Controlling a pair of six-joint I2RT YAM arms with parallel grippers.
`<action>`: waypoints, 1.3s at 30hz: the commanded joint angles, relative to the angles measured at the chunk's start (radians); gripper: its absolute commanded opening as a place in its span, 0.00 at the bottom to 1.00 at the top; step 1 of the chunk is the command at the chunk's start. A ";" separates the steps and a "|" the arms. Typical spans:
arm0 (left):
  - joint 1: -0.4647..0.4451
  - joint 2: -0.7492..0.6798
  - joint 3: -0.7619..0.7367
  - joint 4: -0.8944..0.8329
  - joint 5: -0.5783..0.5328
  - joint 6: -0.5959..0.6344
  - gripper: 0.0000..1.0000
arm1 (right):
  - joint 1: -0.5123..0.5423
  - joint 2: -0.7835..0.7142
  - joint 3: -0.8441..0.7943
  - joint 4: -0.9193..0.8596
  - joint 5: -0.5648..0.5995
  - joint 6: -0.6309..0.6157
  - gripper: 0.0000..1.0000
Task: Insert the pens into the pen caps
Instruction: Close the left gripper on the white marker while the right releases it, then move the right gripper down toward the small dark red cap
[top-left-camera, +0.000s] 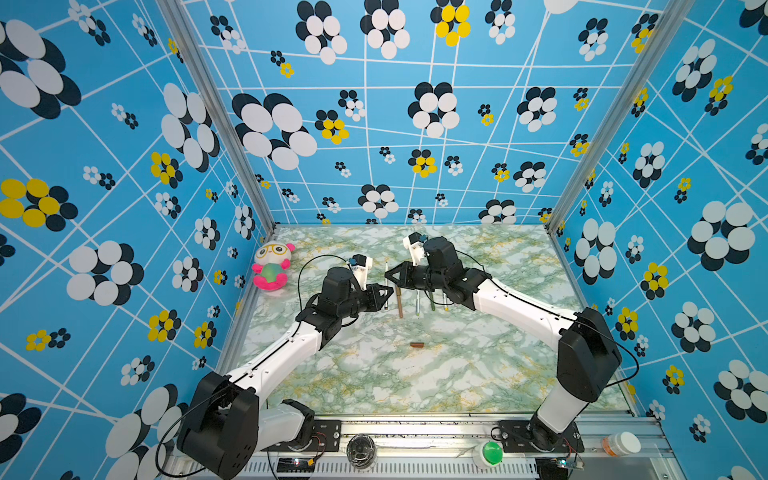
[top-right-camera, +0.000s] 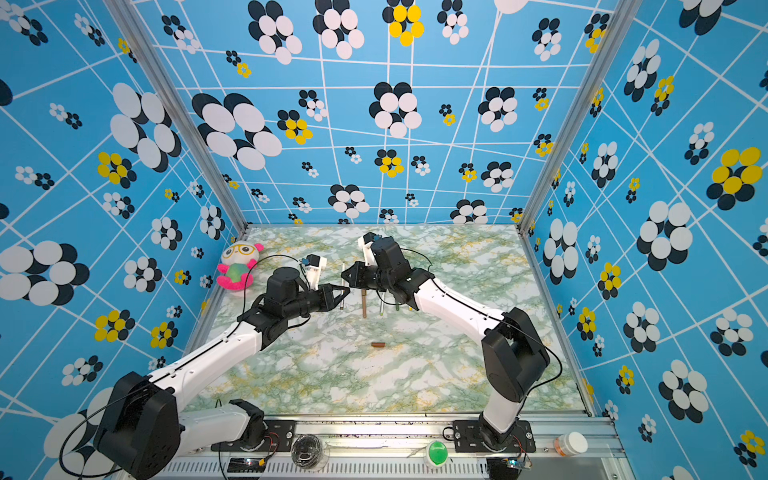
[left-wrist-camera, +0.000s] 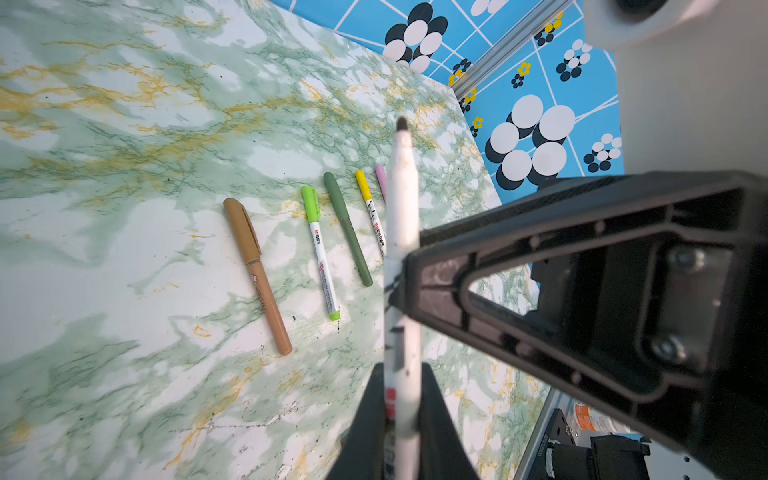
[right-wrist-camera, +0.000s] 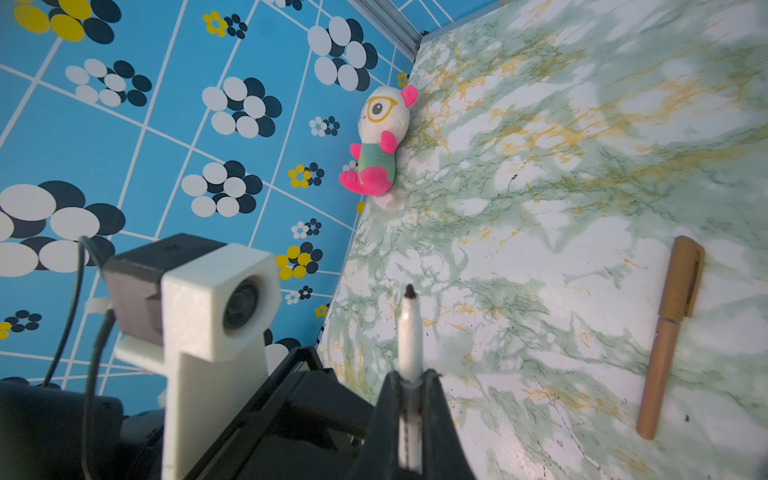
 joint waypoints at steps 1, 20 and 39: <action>-0.012 -0.042 0.022 -0.040 -0.029 0.040 0.00 | 0.008 -0.052 -0.003 -0.033 0.006 -0.029 0.23; 0.098 -0.291 -0.063 -0.273 -0.410 0.102 0.00 | 0.097 -0.054 -0.134 -0.540 0.098 -0.084 0.57; 0.102 -0.300 -0.094 -0.249 -0.389 0.079 0.00 | 0.111 0.127 -0.198 -0.477 -0.097 0.054 0.64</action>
